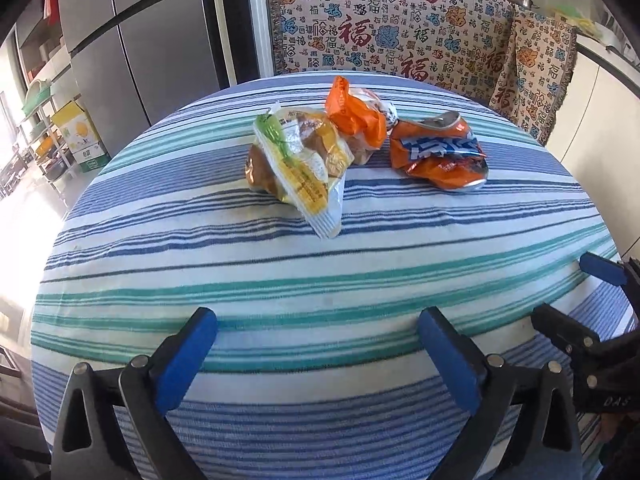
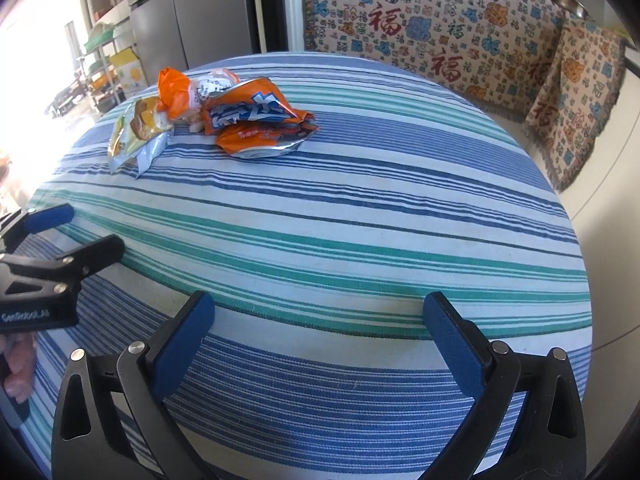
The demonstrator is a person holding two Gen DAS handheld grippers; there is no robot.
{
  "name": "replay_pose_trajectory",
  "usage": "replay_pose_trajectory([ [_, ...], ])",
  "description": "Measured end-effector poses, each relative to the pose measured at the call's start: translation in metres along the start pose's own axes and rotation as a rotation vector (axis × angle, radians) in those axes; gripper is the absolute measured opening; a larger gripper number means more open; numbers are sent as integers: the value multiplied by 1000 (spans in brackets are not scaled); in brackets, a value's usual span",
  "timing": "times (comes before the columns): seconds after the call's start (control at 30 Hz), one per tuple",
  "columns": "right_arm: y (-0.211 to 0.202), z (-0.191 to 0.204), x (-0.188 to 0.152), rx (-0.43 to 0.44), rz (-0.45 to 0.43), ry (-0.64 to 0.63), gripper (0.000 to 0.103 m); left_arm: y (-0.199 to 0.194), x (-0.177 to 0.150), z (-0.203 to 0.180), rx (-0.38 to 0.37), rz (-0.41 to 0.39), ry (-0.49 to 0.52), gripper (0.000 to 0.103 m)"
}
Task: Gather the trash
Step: 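Grasp the green-striped bread bag with the left tool while the right tool grasps the crushed orange can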
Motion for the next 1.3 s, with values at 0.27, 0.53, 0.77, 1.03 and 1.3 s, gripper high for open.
replay_pose_trajectory([
  [0.27,0,0,0,2,5,2,103,35,52,2,3,-5,-17,103],
  [0.53,0,-2,-1,3,7,3,102,48,71,13,-9,-13,-19,99],
  [0.77,-1,-2,-1,4,8,3,102,28,55,28,-34,-54,3,54],
  [1.03,-1,-3,-1,2,8,3,102,-7,5,32,-57,-50,58,53],
  [1.3,4,-3,8,29,19,-34,103,-12,-2,31,-66,-49,62,57],
])
Point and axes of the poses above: each gripper's, at about its wrist camera, not at the fingertips, and y roughly the way its jaws point, z to its left, x to its top, the point moved 6 cm from there along y, roughly the way its jaws point, and after that the axes turned 3 degrees about z, right-handed, at the moved point
